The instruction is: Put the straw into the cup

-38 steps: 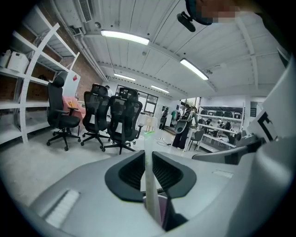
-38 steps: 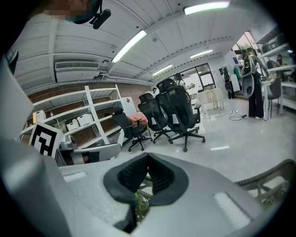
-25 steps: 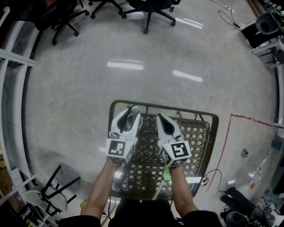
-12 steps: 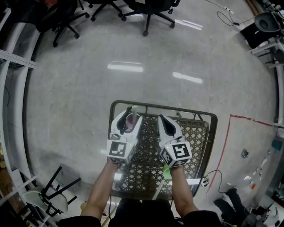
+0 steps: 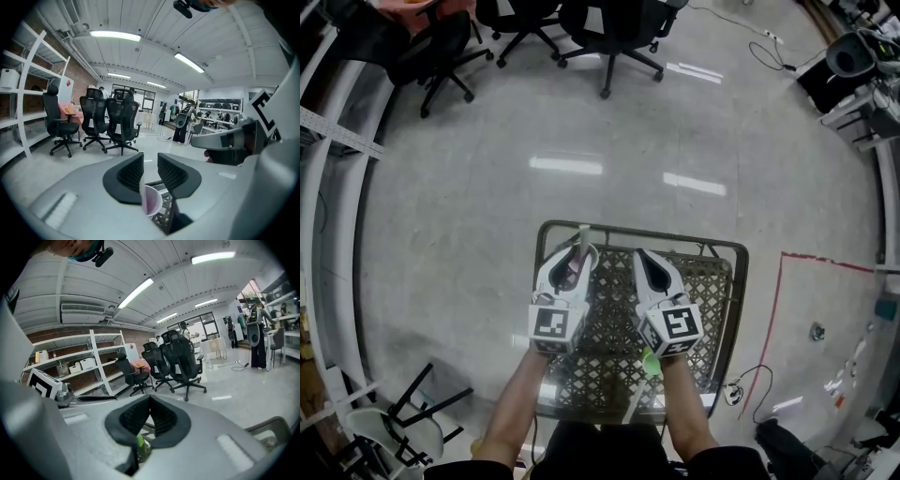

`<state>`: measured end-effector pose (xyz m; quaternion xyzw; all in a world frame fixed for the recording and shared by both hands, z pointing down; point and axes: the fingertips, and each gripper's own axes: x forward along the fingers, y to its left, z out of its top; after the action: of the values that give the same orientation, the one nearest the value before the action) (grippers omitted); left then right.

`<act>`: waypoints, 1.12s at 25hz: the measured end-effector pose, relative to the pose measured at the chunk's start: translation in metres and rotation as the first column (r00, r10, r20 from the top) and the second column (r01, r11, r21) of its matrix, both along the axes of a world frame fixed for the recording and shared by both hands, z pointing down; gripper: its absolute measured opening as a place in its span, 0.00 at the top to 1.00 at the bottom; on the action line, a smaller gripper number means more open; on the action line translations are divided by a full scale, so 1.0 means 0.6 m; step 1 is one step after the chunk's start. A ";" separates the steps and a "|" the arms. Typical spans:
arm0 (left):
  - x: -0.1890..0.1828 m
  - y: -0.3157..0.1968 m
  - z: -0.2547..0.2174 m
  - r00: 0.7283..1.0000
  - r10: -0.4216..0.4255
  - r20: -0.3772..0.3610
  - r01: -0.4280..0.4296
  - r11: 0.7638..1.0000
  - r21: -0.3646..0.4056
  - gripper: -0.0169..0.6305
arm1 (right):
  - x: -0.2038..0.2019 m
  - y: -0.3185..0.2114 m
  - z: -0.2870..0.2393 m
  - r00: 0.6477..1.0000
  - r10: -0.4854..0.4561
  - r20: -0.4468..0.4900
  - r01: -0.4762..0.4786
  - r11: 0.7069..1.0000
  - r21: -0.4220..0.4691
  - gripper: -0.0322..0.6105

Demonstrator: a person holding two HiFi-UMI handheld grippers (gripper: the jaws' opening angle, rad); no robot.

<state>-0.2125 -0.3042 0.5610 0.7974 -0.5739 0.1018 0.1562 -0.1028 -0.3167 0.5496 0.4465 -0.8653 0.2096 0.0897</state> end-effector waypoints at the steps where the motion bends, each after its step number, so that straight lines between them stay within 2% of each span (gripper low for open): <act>1: 0.002 0.006 -0.008 1.000 0.001 0.004 -0.001 1.000 0.001 0.82 | 0.002 0.004 -0.009 1.000 -0.001 -0.002 0.001 1.000 0.008 0.95; 13: 0.007 0.100 -0.109 0.999 -0.014 0.044 0.012 0.999 0.050 0.90 | 0.027 0.085 -0.118 1.000 0.005 -0.006 -0.005 0.995 0.096 0.95; 17: 0.016 0.137 -0.158 1.000 -0.015 0.020 0.013 0.997 0.080 0.92 | 0.039 0.121 -0.164 1.000 0.007 -0.013 -0.005 0.991 0.134 0.95; 21: 0.014 0.183 -0.184 0.999 -0.008 0.049 0.003 0.994 0.106 0.94 | 0.053 0.162 -0.200 1.000 0.021 -0.008 -0.019 0.987 0.160 0.95; 28: 0.020 0.243 -0.240 0.999 -0.019 0.038 0.013 0.990 0.141 0.96 | 0.071 0.223 -0.252 0.999 0.032 -0.004 -0.030 0.979 0.203 0.95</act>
<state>-0.2008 -0.1582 0.4169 0.7996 -0.5891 0.0757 0.0891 -0.0601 -0.1829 0.3982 0.4675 -0.8747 0.1199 0.0435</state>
